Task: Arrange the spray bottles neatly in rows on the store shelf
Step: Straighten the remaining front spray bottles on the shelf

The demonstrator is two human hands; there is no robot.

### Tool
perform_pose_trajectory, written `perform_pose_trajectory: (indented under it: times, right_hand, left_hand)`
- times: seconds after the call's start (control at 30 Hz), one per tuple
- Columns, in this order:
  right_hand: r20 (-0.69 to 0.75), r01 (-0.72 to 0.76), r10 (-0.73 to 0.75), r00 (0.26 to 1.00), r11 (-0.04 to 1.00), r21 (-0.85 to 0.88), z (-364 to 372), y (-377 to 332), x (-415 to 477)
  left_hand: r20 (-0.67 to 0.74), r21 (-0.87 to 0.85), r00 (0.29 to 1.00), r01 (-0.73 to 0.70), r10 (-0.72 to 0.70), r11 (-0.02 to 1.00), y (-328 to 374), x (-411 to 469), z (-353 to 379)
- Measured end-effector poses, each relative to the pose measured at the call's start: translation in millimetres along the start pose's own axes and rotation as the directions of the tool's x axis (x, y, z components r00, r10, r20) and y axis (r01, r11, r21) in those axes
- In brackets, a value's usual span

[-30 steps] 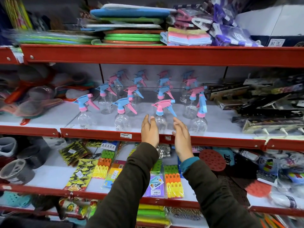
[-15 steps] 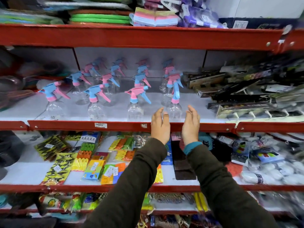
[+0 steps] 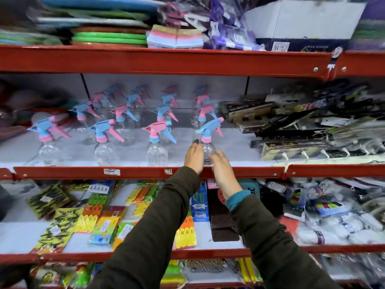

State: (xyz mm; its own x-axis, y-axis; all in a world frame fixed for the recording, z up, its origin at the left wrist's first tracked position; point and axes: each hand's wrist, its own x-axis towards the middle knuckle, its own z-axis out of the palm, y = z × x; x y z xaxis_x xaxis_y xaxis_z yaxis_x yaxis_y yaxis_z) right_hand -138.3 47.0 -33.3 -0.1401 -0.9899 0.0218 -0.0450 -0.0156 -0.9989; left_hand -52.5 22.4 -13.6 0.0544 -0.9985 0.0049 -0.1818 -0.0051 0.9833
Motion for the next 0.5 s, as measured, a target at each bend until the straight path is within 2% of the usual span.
perform_pose_trajectory:
  times: [0.1, 0.27, 0.5]
  right_hand:
    - [-0.035, -0.013, 0.012, 0.999, 1.0, -0.025, -4.7, -2.4, -3.7]
    - [-0.072, 0.017, -0.021, 0.997, 0.998, -0.055, -11.1, -8.3, 11.3]
    - [-0.018, -0.019, 0.018, 1.0, 0.998, -0.055, -1.8, -6.3, 10.1]
  left_hand:
    - [-0.005, -0.014, 1.0, -0.025, 0.025, 1.0, 2.4, -2.5, -1.9]
    - [-0.121, -0.001, 0.992, -0.039, 0.038, 0.999, -7.1, -13.3, -2.0]
    - [-0.009, 0.019, 1.0, -0.009, 0.01, 1.0, -3.1, -16.3, -1.5]
